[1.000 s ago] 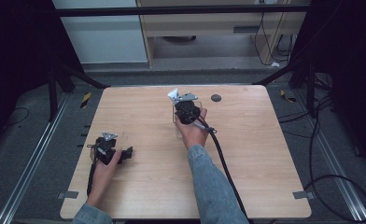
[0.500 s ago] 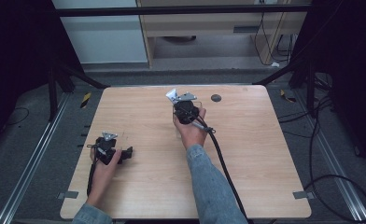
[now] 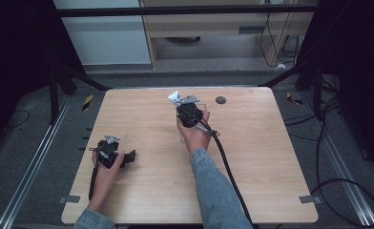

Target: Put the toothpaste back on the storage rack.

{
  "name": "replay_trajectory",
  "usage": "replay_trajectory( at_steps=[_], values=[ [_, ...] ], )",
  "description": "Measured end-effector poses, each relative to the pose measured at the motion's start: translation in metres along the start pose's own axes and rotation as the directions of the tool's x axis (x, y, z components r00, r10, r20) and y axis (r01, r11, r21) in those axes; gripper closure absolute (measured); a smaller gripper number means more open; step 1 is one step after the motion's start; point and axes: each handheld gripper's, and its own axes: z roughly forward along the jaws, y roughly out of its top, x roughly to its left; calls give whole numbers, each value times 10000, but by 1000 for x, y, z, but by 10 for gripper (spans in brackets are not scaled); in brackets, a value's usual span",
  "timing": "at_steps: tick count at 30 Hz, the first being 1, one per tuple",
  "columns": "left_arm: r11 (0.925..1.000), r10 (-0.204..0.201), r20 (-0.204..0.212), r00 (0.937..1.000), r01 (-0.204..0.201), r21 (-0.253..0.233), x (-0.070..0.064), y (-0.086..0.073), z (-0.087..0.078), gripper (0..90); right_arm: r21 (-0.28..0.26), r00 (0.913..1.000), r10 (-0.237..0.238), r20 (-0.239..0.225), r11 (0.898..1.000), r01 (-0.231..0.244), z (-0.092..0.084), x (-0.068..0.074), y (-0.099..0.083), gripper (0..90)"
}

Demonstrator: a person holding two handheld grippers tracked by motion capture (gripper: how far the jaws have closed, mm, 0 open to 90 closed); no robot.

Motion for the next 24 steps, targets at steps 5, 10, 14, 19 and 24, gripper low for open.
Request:
replay_trajectory(
  at_steps=[5, 10, 14, 19, 24],
  values=[
    [10000, -1, -1, 10000, 1, -2, 0, 0, 0, 0, 6, 10000, 4, -17, 10000, -4, 0, 0, 0, 735],
    [10000, -5, 0, 10000, 5, -3, 0, 0, 0, 0, 27, 10000, 6, -32, 10000, -6, -1, 0, 0, 736],
    [10000, -3, 1, 10000, 3, -2, 0, 0, 0, 0, 28, 10000, -34, -56, 10000, 34, -3, 0, 0, 733],
    [10000, -1, 0, 10000, 1, -1, 0, 0, 0, 0, 48, 9999, -37, -141, 10000, 38, -5, 1, 0, 732],
    [10000, -1, 0, 10000, 1, 0, 0, 0, 0, 0, 53, 9996, -190, -211, 9998, 192, -7, 1, -1, 725]
  ],
)
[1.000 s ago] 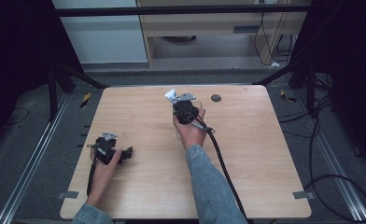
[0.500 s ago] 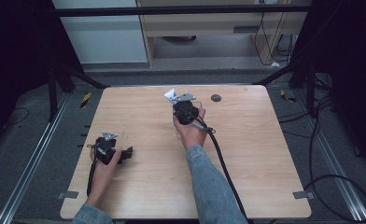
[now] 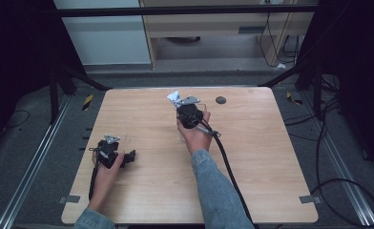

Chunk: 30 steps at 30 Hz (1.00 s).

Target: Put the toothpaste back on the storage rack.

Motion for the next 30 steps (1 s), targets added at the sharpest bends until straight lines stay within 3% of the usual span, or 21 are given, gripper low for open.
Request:
replay_trajectory(
  at_steps=[17, 30],
  values=[
    [10000, 11, 10, 10000, -11, -2, 0, 0, 0, 0, 5, 10000, 21, -78, 10000, -21, -12, -1, -1, 719],
    [10000, 13, 6, 10000, -13, -2, 0, 0, 0, 0, -246, 10000, 55, -77, 9997, -57, -37, -11, -2, 693]
  ],
)
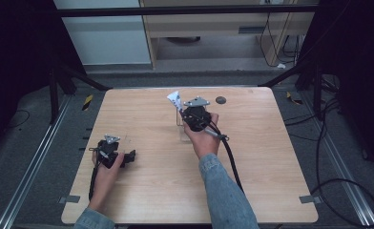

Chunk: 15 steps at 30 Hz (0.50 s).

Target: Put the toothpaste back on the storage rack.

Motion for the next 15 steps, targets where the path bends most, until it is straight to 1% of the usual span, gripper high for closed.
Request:
replay_trajectory(
  at_steps=[2, 9, 11, 12, 15],
  values=[
    [10000, 1, -1, 10000, -1, 2, 0, 0, 0, 0, 5, 9999, 92, -43, 10000, -92, -3, -2, -2, 686],
    [10000, 3, -2, 10000, -3, 3, 0, 0, 0, 0, 77, 9995, -2, -309, 10000, 4, -17, -7, -6, 650],
    [10000, -2, -1, 10000, 2, 3, 0, 0, 0, 0, 71, 9991, 37, -430, 10000, -34, -21, -7, -6, 639],
    [10000, 4, -5, 10000, -4, 3, 0, 0, 0, 0, 59, 9987, 31, -507, 10000, -28, -26, -6, -6, 628],
    [10000, 3, -3, 10000, -3, 4, 0, 0, 0, 0, 30, 9984, 9, -570, 10000, -8, -30, -5, -7, 606]
  ],
)
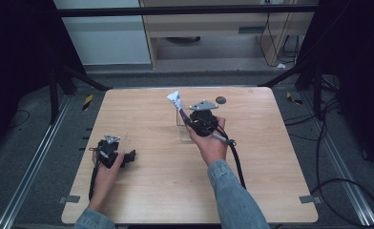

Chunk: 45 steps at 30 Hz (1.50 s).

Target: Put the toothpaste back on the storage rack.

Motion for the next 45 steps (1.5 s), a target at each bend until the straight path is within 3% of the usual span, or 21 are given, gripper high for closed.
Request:
replay_trajectory(
  at_steps=[6, 14, 15, 21, 27, 33, 45],
  values=[
    [10000, -2, 2, 10000, 2, -4, 0, 0, 0, 0, 155, 10000, -35, 47, 9999, 34, -10, 0, -6, 482],
    [10000, -8, -2, 10000, 8, -13, 0, 1, 1, 0, -74, 9991, 394, 140, 9992, -393, -28, -18, -5, 341],
    [10000, -9, -4, 10000, 9, -12, 0, 1, 1, 0, -53, 9988, 481, -15, 9988, -481, -32, -24, -5, 310],
    [10000, -14, -3, 10000, 14, -5, 0, 3, 3, 0, -44, 9988, 498, 14, 9987, -498, -41, -35, -6, 261],
    [10000, 2, -4, 10000, -2, -14, 0, 4, 4, 0, -229, 9959, 903, 87, 9957, -901, -49, -51, -12, 229],
    [10000, 3, -9, 10000, -3, -17, 0, 4, 4, 0, -310, 9908, 1348, 149, 9905, -1343, -60, -64, -25, 168],
    [10000, -14, -21, 10000, 14, -8, 0, 4, 4, 0, -141, 9851, 1600, 630, 9871, -1595, -75, -87, -52, 128]
  ],
)
